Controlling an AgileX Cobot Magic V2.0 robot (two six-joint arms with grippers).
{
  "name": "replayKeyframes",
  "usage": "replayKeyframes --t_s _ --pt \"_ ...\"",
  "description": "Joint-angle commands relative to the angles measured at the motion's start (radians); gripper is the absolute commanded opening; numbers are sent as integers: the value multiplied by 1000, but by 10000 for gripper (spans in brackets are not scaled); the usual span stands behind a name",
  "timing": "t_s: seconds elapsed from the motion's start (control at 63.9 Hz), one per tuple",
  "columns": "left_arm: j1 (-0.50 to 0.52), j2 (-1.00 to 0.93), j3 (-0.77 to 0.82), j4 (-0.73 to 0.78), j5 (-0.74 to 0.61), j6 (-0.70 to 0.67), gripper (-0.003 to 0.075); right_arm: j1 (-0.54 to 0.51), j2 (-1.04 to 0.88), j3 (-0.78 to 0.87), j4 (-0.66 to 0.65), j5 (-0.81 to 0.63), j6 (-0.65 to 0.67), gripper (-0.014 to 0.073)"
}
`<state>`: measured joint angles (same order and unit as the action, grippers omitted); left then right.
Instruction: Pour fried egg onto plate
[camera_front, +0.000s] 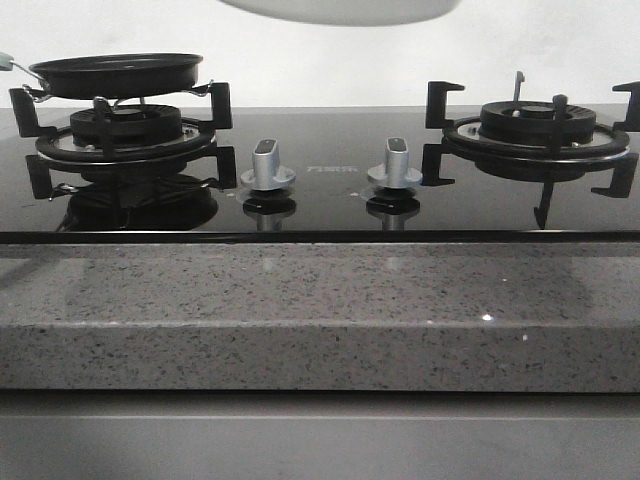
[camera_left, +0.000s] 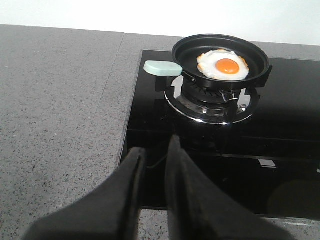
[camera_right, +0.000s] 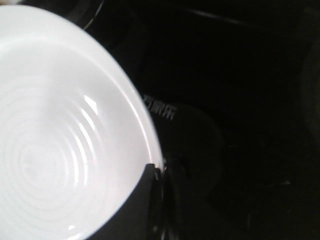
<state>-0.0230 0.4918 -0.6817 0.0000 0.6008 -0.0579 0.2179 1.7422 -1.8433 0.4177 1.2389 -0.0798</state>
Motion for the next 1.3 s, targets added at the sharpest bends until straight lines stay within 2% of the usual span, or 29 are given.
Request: replayKeyframes --t_s 0.0,0.219,0.375,1.283 --pt "-4 11 -27 -8 -74 -5 113 29 -118 86 27 -92 -18 -59" --pt "-4 11 -27 -8 -74 -5 113 81 -163 295 24 -201 -19 -59" --pt "-4 11 -27 -8 -74 -5 113 80 -156 357 4 -276 -19 -59" --pt "-4 11 -27 -8 -74 -5 113 80 -156 362 -4 -284 -19 -59"
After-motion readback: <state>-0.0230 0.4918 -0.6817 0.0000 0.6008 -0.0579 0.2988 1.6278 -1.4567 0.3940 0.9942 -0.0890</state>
